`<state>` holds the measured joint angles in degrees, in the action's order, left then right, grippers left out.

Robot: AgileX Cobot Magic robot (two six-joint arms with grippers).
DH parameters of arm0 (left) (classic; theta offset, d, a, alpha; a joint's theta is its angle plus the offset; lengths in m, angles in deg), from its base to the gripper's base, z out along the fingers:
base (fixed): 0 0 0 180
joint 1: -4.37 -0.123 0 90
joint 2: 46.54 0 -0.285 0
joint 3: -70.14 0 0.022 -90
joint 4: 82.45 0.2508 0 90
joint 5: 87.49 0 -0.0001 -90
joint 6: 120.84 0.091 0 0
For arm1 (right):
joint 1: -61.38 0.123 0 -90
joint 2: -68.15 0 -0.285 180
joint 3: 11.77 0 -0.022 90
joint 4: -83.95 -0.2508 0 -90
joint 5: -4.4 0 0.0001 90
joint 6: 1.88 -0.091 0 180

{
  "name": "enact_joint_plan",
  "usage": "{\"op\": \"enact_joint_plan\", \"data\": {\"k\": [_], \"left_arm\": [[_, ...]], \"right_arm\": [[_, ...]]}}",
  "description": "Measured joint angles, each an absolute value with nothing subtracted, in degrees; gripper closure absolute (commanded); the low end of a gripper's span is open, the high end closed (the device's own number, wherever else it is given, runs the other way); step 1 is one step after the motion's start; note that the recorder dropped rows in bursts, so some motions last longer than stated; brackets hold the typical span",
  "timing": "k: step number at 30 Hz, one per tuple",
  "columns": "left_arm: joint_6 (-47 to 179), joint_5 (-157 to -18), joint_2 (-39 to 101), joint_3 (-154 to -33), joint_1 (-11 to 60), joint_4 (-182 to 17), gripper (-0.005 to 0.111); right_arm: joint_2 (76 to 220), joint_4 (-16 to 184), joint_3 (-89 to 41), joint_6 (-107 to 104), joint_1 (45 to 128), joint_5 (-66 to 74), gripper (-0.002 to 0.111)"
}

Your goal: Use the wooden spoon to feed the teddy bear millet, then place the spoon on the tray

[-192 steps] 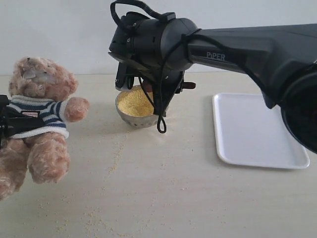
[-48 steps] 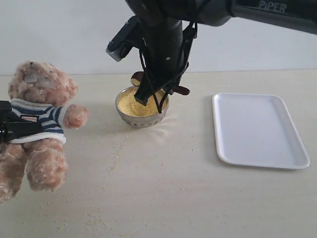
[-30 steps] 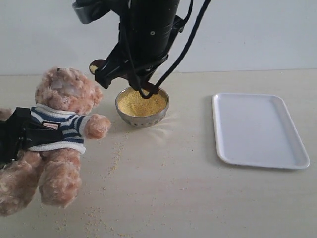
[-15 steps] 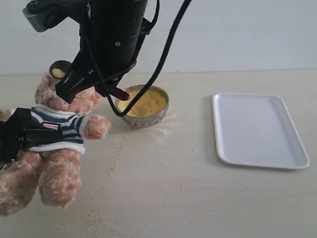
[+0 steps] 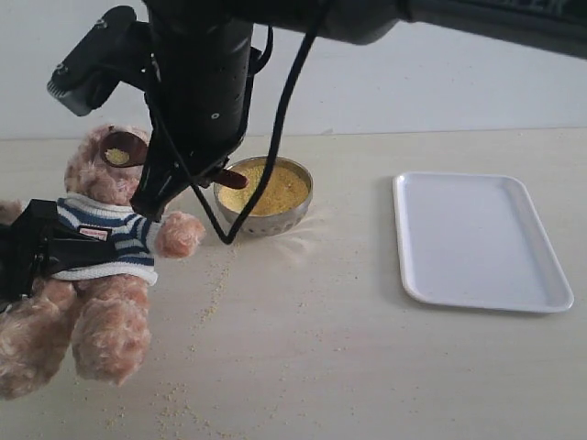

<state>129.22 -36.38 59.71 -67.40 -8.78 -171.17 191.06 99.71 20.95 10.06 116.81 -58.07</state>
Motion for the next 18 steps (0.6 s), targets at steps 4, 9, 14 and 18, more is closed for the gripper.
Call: {"op": "enact_joint_plan", "data": {"k": [4,9,14,18], "left_arm": [[129.2,-36.4,59.7,-67.4,-8.8,-171.2,0.102],[129.2,-36.4,59.7,-67.4,-8.8,-171.2,0.102],[129.2,-36.4,59.7,-67.4,-8.8,-171.2,0.102],[129.2,-36.4,59.7,-67.4,-8.8,-171.2,0.102]], "right_arm": [[192.6,104.4,21.0,10.1,118.6,-57.4,0.108],[193.8,111.0,20.9,9.1,120.6,-55.6,0.108],[194.0,117.9,20.9,7.7,122.5,-54.7,0.108],[194.1,119.9,20.9,6.8,123.1,-54.4,0.108]]}}
